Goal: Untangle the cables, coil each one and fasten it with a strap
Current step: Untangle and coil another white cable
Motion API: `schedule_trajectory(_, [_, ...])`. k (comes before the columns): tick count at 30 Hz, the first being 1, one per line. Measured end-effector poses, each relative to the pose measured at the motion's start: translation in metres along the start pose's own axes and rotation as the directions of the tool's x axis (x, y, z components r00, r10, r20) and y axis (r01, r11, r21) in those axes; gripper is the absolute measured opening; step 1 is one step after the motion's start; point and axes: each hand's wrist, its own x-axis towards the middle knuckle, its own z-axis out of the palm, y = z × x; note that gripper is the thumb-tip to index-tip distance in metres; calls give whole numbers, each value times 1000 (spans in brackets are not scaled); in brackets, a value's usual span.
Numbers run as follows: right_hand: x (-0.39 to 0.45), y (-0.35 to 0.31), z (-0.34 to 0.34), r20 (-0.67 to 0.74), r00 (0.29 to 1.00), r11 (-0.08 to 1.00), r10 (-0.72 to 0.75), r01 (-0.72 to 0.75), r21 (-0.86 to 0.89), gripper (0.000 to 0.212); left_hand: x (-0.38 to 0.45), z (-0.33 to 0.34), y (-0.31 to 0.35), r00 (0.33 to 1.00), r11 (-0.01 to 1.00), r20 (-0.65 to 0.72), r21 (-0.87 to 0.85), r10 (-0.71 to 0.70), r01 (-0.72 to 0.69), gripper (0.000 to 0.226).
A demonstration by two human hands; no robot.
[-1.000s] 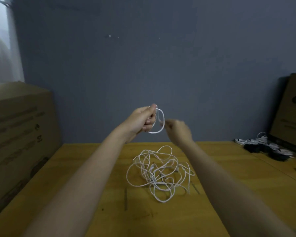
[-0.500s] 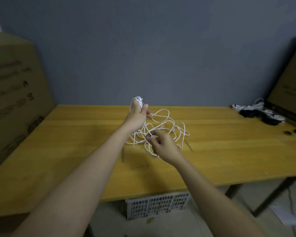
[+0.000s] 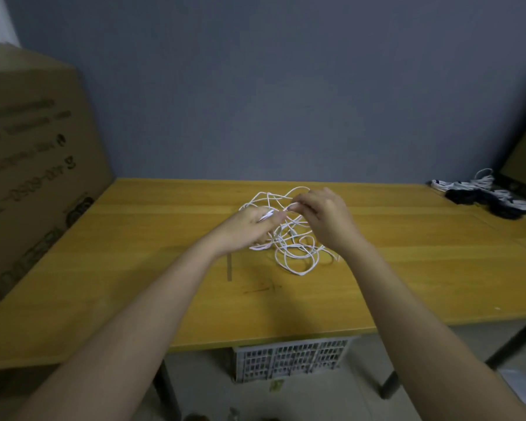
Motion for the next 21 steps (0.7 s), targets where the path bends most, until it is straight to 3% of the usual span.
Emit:
schedule_trajectory(2, [8,-5,6,83,986,947,148,-165,275,33,-3,-8,5,998,981,59,-195,-6,17,32])
schedule_trajectory(4, [7,-12,12,142,952,800,271,-304,516,28,-6,-18,8,994,933,105,-358,3,35,35])
schedule_trajectory(8, [0,-32,29,238,923,640,303,-382,666,41,-11,-27,13,996,804,78,-594,46,9,36])
schedule_trajectory(9, [-1,-38,36,273,917,645,291,-399,651,45,-10,-27,14,998,751,41,-660,37,-1,36])
schedule_trajectory(11, [-4,-46,51,350,900,764,261,-414,495,46,-6,-27,16,998,676,-64,-735,20,-61,37])
schedule_trajectory(14, [-11,-46,68,433,883,957,181,-259,128,32,4,-23,9,973,732,-230,-665,-12,-149,34])
schedule_trajectory(16, [-13,-43,74,453,884,992,118,-122,-19,28,10,-19,3,948,703,-305,-694,-92,-155,28])
schedule_trajectory(19, [-14,-40,79,452,891,998,39,-13,-62,39,20,-17,-8,904,625,-393,-752,-170,-210,25])
schedule_trajectory(21, [-14,-34,83,411,911,997,20,14,-79,46,28,-18,-14,875,634,-448,-734,-182,-244,23])
